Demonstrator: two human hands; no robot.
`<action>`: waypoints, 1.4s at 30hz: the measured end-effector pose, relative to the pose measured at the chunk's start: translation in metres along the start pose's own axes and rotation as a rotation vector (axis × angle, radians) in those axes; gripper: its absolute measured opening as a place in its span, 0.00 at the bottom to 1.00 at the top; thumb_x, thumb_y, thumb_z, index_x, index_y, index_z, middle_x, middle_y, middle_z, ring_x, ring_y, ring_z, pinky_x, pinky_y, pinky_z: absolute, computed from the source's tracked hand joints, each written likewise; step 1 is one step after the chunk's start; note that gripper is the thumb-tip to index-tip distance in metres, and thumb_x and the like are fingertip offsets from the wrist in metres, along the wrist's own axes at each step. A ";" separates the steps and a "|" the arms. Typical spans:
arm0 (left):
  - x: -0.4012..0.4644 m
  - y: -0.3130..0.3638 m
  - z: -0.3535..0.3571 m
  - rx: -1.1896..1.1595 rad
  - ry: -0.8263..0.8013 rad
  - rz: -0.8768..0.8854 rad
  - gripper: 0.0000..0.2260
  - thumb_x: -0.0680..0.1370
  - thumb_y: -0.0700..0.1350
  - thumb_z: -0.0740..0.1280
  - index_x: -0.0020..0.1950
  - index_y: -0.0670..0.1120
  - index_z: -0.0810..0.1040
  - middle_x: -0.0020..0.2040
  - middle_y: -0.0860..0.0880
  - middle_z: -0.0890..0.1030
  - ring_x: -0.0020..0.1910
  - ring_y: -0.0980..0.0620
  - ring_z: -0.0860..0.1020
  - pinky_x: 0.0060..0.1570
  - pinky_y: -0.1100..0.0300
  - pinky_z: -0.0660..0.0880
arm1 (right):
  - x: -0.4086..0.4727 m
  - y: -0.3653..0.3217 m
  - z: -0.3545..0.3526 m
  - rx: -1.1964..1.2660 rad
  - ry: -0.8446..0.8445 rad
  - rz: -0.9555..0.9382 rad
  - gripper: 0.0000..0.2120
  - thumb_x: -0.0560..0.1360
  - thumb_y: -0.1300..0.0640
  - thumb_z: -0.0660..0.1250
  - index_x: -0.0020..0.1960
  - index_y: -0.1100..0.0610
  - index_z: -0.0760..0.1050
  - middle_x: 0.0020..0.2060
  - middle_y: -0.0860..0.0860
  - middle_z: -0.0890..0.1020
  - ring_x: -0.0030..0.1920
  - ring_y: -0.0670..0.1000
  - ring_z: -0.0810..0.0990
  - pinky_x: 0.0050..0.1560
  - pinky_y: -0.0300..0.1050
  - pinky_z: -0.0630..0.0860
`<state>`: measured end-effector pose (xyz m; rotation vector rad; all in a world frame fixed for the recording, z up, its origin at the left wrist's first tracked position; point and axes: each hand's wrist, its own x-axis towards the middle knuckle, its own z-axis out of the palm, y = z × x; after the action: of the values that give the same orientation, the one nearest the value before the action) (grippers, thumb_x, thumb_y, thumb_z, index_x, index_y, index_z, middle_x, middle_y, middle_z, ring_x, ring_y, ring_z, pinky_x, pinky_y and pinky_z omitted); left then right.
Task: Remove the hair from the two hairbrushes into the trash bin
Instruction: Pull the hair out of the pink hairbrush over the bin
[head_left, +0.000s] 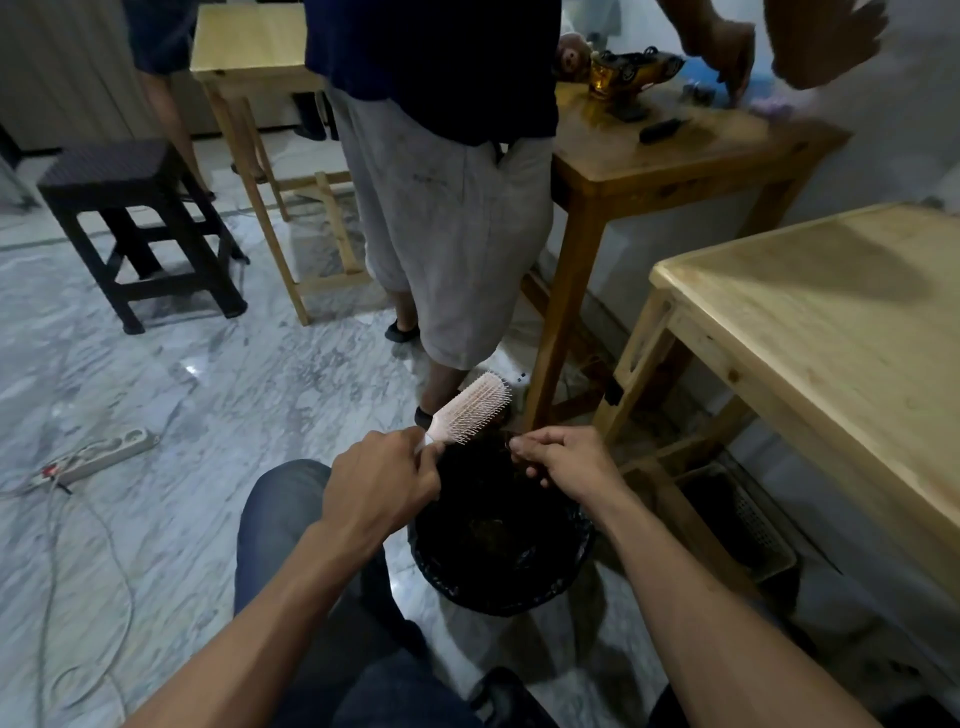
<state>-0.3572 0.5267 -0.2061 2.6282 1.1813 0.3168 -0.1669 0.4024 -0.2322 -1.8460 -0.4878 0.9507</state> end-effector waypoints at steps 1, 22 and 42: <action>0.000 0.001 0.000 0.001 0.000 0.008 0.15 0.79 0.56 0.61 0.39 0.48 0.73 0.27 0.49 0.72 0.27 0.46 0.71 0.27 0.57 0.62 | -0.001 -0.001 -0.002 0.001 -0.013 -0.005 0.07 0.79 0.57 0.72 0.54 0.55 0.86 0.46 0.49 0.88 0.37 0.45 0.81 0.33 0.35 0.75; -0.004 -0.002 0.008 0.070 0.175 0.093 0.12 0.79 0.55 0.64 0.58 0.52 0.77 0.32 0.50 0.74 0.30 0.43 0.77 0.27 0.57 0.69 | 0.003 -0.001 -0.006 0.276 0.031 -0.059 0.07 0.78 0.57 0.74 0.42 0.57 0.87 0.34 0.51 0.84 0.30 0.43 0.76 0.32 0.34 0.74; -0.009 0.000 0.003 -0.035 0.275 0.295 0.14 0.77 0.59 0.60 0.57 0.56 0.79 0.33 0.53 0.78 0.28 0.48 0.77 0.25 0.61 0.67 | -0.004 -0.035 0.016 0.382 -0.185 -0.058 0.21 0.79 0.42 0.69 0.67 0.53 0.76 0.52 0.51 0.86 0.45 0.52 0.87 0.38 0.42 0.82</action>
<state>-0.3623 0.5190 -0.2099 2.7912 0.8436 0.7679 -0.1792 0.4249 -0.2028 -1.4029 -0.4341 1.0968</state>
